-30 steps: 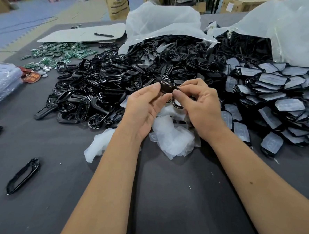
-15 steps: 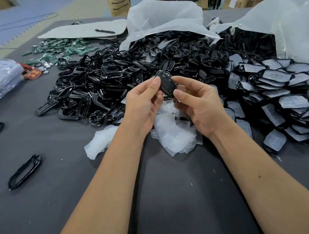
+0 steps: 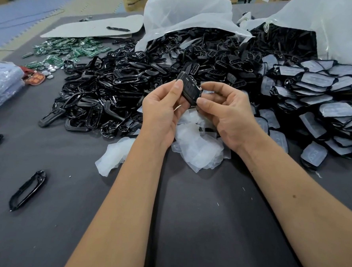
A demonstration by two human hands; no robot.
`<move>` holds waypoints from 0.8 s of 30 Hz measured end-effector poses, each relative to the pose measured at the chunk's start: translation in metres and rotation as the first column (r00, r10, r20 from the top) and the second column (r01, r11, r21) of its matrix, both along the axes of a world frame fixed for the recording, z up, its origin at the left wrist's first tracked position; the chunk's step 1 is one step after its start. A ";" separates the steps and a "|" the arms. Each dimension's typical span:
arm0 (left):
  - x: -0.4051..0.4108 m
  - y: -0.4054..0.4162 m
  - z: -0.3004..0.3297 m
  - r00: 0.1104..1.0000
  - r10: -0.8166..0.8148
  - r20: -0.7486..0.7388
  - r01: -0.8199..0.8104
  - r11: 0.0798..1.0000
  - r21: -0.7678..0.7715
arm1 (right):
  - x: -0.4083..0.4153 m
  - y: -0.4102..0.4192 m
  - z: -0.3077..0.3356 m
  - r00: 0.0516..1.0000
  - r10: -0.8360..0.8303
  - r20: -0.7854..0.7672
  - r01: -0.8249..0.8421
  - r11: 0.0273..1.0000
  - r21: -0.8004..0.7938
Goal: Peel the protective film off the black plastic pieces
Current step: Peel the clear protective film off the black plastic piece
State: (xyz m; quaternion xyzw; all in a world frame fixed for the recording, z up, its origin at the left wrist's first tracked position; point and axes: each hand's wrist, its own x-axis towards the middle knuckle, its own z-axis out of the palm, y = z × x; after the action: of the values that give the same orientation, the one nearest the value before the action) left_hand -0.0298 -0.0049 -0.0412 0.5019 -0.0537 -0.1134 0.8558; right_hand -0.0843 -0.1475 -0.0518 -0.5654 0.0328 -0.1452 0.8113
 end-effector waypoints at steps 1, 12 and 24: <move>0.000 0.000 0.000 1.000 0.007 0.008 -0.007 1.000 0.006 | 0.000 0.001 0.000 1.000 0.012 0.005 -0.012 1.000 0.010; -0.002 0.000 -0.001 0.995 0.028 0.097 -0.033 0.998 0.050 | -0.003 0.004 0.002 0.999 -0.005 -0.044 0.001 0.995 -0.097; -0.003 -0.002 -0.004 0.989 -0.026 0.148 0.004 0.989 0.148 | -0.004 0.000 0.002 1.000 0.016 0.006 -0.016 0.999 0.045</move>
State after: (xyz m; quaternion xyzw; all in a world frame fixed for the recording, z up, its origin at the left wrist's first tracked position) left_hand -0.0324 -0.0069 -0.0451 0.5704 -0.1129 -0.0857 0.8090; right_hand -0.0880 -0.1471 -0.0493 -0.5467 0.0291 -0.1396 0.8251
